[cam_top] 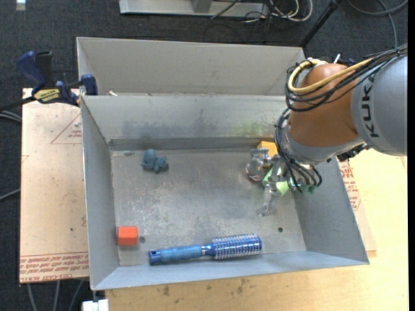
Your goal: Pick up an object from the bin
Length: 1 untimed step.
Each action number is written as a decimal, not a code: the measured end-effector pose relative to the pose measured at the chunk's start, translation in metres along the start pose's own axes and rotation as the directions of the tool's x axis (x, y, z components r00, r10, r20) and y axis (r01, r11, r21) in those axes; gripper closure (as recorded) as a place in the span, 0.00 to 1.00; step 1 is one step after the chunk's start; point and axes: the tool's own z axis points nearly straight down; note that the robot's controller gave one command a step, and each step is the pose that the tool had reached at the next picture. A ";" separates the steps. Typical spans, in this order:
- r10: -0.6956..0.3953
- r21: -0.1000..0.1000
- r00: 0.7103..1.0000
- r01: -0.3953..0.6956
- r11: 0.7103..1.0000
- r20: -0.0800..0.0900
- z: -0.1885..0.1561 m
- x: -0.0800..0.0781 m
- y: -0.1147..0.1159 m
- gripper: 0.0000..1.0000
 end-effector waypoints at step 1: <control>-0.116 0.004 0.993 0.116 0.993 0.009 0.060 -0.045 -0.064 0.00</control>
Offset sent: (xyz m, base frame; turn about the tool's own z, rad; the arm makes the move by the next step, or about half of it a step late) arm 0.0437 -0.0610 -0.0576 -0.1216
